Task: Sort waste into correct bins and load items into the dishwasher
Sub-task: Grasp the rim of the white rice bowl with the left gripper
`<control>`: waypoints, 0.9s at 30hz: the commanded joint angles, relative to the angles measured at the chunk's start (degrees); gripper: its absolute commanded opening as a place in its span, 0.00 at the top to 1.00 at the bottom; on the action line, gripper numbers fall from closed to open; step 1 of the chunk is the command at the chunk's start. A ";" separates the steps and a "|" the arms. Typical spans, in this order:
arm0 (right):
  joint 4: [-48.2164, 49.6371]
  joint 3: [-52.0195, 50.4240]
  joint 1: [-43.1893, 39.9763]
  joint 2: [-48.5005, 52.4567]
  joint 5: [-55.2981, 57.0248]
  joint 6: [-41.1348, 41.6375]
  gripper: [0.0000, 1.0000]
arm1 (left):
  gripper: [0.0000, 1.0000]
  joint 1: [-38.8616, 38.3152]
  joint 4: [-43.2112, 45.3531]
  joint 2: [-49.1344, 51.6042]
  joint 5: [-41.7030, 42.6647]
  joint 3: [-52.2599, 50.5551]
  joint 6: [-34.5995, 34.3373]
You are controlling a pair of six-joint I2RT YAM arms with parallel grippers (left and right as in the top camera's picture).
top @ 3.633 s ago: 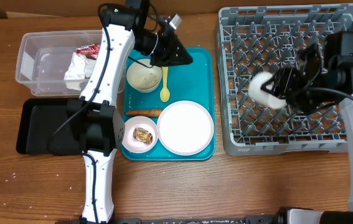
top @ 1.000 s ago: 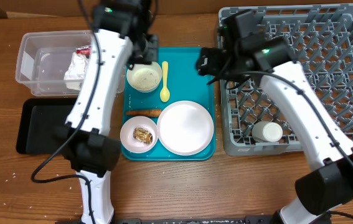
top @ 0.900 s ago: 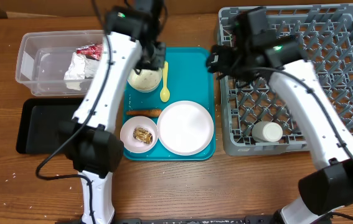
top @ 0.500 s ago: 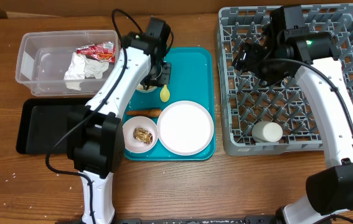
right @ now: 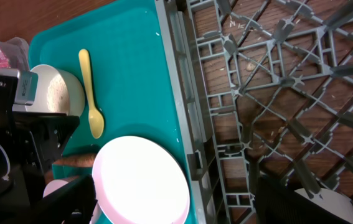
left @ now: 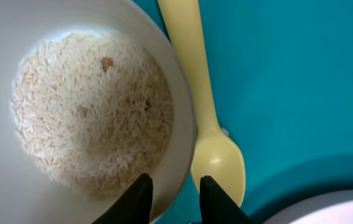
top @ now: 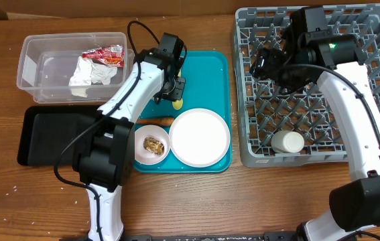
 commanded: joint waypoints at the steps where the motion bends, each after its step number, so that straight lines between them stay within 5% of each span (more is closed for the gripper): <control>1: 0.04 1.01 0.07 -2.08 0.02 -0.59 0.16 | 0.75 -0.37 1.55 -0.31 -0.94 -1.51 1.75; 19: -0.92 1.01 0.07 -2.08 0.17 -0.59 0.16 | 0.96 -0.37 6.62 -0.48 -0.87 -5.75 1.64; 27: -0.96 1.01 0.04 -2.08 0.20 -0.59 0.16 | 0.96 -0.35 -11.56 -0.81 0.94 10.49 -1.97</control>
